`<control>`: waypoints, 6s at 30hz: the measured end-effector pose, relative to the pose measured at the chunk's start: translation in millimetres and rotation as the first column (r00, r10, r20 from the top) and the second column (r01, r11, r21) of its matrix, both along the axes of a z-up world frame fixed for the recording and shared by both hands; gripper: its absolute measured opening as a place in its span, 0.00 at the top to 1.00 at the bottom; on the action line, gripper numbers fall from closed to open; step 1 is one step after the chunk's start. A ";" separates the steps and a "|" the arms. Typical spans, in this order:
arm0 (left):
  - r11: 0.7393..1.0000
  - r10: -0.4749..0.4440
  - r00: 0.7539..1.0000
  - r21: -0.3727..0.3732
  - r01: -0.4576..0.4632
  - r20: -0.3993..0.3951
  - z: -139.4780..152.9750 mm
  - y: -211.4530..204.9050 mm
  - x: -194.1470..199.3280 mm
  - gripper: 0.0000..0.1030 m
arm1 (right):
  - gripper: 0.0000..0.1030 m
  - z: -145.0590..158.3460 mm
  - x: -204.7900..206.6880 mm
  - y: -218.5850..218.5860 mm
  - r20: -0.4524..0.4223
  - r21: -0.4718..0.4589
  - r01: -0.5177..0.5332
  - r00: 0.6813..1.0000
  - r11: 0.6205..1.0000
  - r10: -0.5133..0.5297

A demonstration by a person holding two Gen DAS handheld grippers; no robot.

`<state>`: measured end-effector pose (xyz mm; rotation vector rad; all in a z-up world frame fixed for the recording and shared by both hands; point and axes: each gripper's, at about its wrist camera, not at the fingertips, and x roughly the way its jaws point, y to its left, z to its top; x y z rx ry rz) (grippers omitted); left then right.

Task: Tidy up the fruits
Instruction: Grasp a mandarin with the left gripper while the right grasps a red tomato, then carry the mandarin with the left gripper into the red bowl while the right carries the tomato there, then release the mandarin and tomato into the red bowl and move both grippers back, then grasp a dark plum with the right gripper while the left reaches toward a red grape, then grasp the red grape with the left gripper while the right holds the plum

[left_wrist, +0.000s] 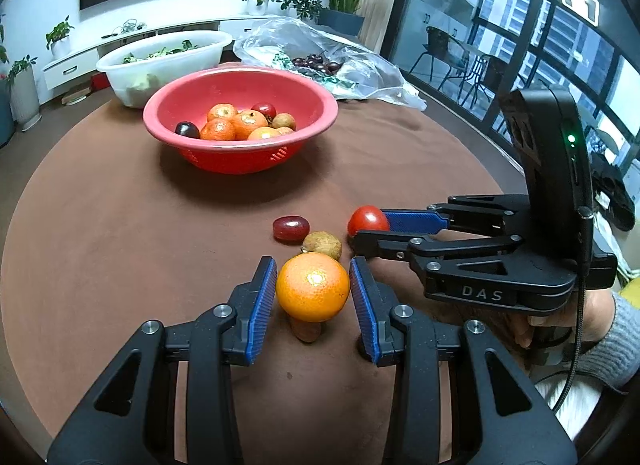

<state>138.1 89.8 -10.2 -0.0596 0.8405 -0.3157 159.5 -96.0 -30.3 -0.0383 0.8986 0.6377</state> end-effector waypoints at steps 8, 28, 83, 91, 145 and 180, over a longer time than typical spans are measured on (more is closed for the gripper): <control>1.000 0.022 1.000 -0.017 -0.022 0.009 8.0 10.4 7.8 0.65 | 0.68 12.6 3.9 -1.2 0.018 0.022 -0.002 1.000 1.000 0.001; 0.996 0.083 0.995 -0.046 -0.081 0.054 39.1 36.6 71.6 0.65 | 0.68 59.6 43.6 7.8 0.096 0.093 -0.021 0.995 0.995 0.012; 0.986 0.154 0.987 0.060 -0.157 0.048 17.5 45.3 171.7 0.59 | 0.53 42.2 105.4 41.5 0.155 -0.037 -0.013 0.988 0.999 0.019; 0.984 0.170 0.984 0.039 -0.172 0.060 23.8 46.4 153.4 0.59 | 0.52 50.6 98.1 37.2 0.176 -0.023 -0.011 0.984 1.000 0.015; 0.991 0.104 0.994 0.088 -0.103 -0.011 -8.8 -0.5 -30.3 0.57 | 0.52 6.6 -74.9 23.5 0.087 -0.033 -0.125 0.988 0.992 0.128; 0.992 0.070 0.996 0.105 -0.063 -0.060 -35.2 -14.7 -10.3 0.62 | 0.71 1.2 -74.9 4.9 0.064 -0.045 -0.086 0.994 0.995 0.089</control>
